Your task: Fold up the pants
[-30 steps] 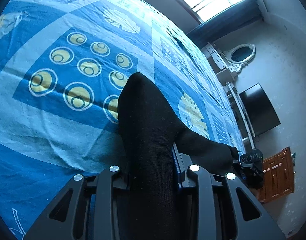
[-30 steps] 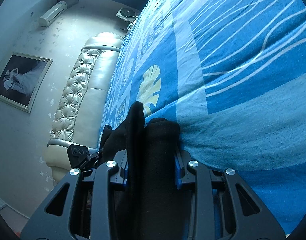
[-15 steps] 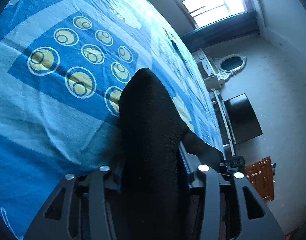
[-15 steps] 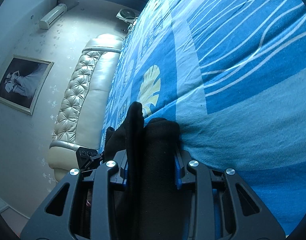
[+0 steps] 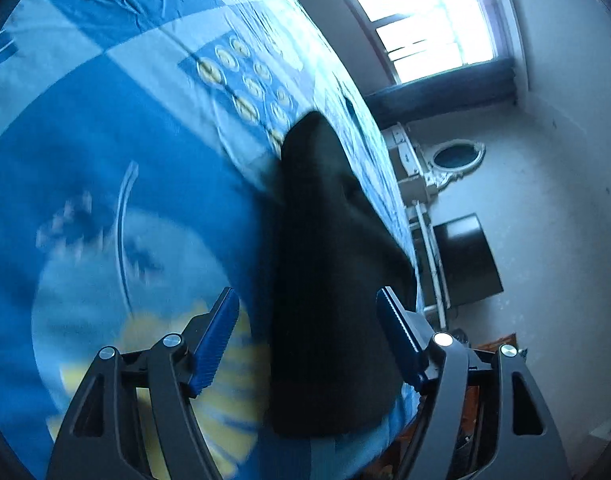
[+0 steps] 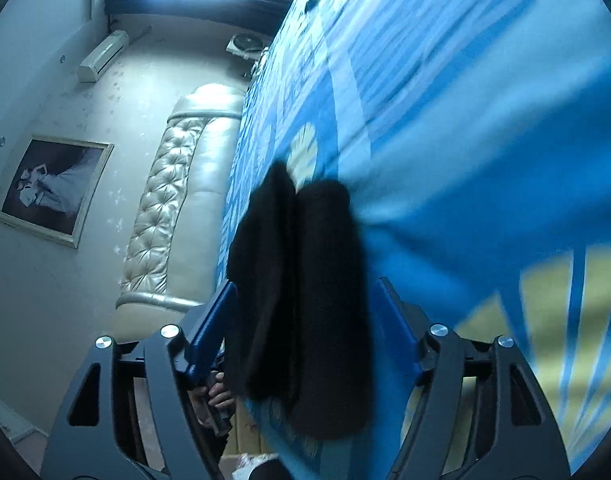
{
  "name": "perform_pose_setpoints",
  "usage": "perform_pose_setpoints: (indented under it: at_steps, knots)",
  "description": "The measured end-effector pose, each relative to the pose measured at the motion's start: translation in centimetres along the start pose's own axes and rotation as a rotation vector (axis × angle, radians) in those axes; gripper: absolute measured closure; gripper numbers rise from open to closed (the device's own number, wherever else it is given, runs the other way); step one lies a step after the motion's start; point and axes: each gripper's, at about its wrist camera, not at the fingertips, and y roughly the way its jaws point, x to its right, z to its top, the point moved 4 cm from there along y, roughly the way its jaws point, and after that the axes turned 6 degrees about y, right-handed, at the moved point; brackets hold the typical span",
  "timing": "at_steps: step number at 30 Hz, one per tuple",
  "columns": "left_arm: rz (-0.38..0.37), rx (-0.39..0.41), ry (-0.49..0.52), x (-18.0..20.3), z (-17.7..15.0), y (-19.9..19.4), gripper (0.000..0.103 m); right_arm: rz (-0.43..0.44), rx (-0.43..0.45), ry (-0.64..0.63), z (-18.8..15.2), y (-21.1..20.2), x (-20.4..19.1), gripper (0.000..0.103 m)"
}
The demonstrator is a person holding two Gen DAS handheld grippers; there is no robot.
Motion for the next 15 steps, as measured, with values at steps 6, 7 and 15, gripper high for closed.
perform_pose_setpoints:
  at_steps: [6, 7, 15]
  knots:
    - [-0.017, -0.033, -0.009, 1.8, -3.4, 1.0, 0.030, -0.005, -0.044, -0.008, -4.4, 0.7, -0.6, 0.026]
    - [-0.003, -0.031, -0.003, 1.9, -3.4, 1.2, 0.030, -0.008, -0.035, -0.015, -4.8, 0.7, -0.7, 0.026]
    - [0.084, -0.019, -0.052, 1.8, -3.6, 1.8, 0.053, -0.047, 0.005, -0.012, -6.2, 1.0, -1.2, 0.048]
